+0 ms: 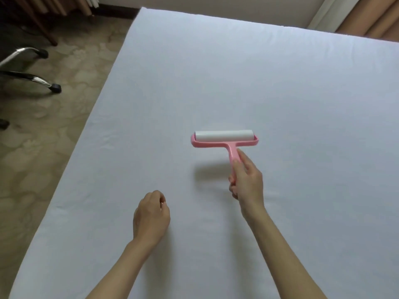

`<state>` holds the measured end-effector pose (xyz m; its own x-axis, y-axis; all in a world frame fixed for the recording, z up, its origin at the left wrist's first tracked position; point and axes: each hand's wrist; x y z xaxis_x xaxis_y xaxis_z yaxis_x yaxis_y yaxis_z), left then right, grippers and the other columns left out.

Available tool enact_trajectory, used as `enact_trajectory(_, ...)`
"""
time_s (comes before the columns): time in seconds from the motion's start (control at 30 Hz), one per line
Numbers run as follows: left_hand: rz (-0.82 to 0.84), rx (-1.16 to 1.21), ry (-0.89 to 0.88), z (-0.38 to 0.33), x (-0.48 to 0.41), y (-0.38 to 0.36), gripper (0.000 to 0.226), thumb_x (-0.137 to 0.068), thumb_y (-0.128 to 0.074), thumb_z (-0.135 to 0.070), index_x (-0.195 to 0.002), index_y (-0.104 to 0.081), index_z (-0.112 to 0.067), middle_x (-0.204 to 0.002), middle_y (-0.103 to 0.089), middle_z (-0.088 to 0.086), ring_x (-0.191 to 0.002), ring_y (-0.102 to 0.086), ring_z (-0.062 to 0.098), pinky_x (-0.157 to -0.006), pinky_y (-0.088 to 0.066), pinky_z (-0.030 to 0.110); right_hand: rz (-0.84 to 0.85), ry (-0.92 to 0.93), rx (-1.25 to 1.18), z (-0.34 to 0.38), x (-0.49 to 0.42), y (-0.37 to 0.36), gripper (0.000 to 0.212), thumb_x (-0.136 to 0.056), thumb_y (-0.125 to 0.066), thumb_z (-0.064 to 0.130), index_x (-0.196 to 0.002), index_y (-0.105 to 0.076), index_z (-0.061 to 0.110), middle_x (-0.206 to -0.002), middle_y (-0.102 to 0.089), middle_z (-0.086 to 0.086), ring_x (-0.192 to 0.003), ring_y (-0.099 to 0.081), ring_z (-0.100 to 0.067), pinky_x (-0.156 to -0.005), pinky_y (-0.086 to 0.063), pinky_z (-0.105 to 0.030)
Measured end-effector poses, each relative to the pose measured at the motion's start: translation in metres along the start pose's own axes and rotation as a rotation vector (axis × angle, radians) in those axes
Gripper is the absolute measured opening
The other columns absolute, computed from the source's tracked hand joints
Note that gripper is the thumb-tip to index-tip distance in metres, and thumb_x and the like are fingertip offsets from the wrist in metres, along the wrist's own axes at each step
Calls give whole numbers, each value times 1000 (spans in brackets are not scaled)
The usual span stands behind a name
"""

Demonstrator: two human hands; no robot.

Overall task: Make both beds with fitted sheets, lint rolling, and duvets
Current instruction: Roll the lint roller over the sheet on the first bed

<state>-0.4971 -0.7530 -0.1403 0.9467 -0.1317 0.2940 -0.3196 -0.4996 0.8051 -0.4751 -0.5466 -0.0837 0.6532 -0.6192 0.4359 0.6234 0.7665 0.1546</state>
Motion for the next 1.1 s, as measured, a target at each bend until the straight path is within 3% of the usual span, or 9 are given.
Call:
enact_trajectory(0.13, -4, -12, -16, 24, -9, 19, 8, -88, -48, -6, -82, -51, -11, -82, -54, 0, -78, -51, 21, -67, -45, 35, 122, 41, 94, 8, -45, -88, 36, -98, -42, 28, -132, -50, 34, -70, -49, 5, -53, -45, -9, -50, -38, -17)
enact_trajectory(0.3, -12, -21, -22, 52, -16, 36, 9, -87, -48, -5, -81, -50, -11, -81, -53, 0, -77, -50, 21, -65, -43, 34, 71, 55, 368, -44, -10, -100, 40, -99, -39, 42, -138, -46, 37, -118, -63, 4, -106, -57, -21, -93, -45, -32)
enact_trajectory(0.43, 26, -22, 1, 66, -7, 40, 9, -87, -48, -5, -81, -51, -11, -81, -53, 1, -77, -52, 21, -66, -46, 36, 45, 12, 358, -102, 97, -42, 36, -96, -44, 40, -125, -46, 61, -69, -57, 16, -65, -52, -7, -70, -45, -28)
enact_trajectory(0.53, 55, -17, -3, 68, 1, 40, 9, -87, -48, -6, -80, -51, -11, -80, -54, 1, -77, -53, 21, -66, -47, 37, -8, -78, 362, -138, 169, 1, 39, -91, -56, 33, -111, -54, 66, -48, -51, 10, -44, -43, -4, -56, -40, -20)
enact_trajectory(0.63, 75, -1, -7, 68, 6, 38, 10, -87, -47, -6, -80, -51, -11, -81, -54, 1, -78, -53, 21, -66, -47, 37, -4, -130, 311, -145, 212, 24, 28, -81, -59, 56, -107, -68, 50, -58, -57, 7, -57, -49, -12, -53, -35, -9)
enact_trajectory(0.67, 80, 0, -13, 67, 6, 37, 9, -87, -47, -6, -81, -51, -11, -81, -54, 1, -78, -53, 21, -66, -47, 37, -2, -113, 320, -138, 218, 26, 23, -81, -61, 51, -102, -69, 50, -64, -60, 5, -63, -50, -12, -54, -34, -6)
enact_trajectory(0.77, 76, -18, -32, 66, 4, 36, 8, -87, -48, -6, -83, -53, -10, -82, -54, 1, -78, -53, 22, -67, -46, 35, -65, -118, 224, -107, 194, 16, 32, -91, -62, 19, -99, -71, 49, -50, -41, -4, -47, -34, -14, -45, -28, -16)
enact_trajectory(0.93, 49, -12, -46, 69, 0, 35, 7, -87, -48, -5, -83, -53, -9, -82, -55, 2, -78, -52, 23, -67, -46, 38, -57, 17, 171, -30, 68, -60, 18, -91, -51, 37, -95, -64, 49, -50, -46, 6, -45, -41, -12, -51, -37, -29)
enact_trajectory(1.1, 33, -26, -27, 78, 3, 40, 7, -87, -47, -6, -84, -52, -9, -83, -54, 2, -79, -52, 22, -68, -46, 37, 76, -77, 110, -14, -15, -103, 43, -98, -38, 22, -139, -42, 34, -63, -47, 0, -43, -38, -11, -37, -30, -17)
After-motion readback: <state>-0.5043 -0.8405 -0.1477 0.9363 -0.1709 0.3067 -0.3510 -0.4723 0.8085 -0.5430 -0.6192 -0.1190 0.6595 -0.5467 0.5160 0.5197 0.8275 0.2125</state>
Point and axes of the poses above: each hand's wrist, its own x-axis away from the middle knuckle, its own y-axis out of the back of the hand, z = x × y
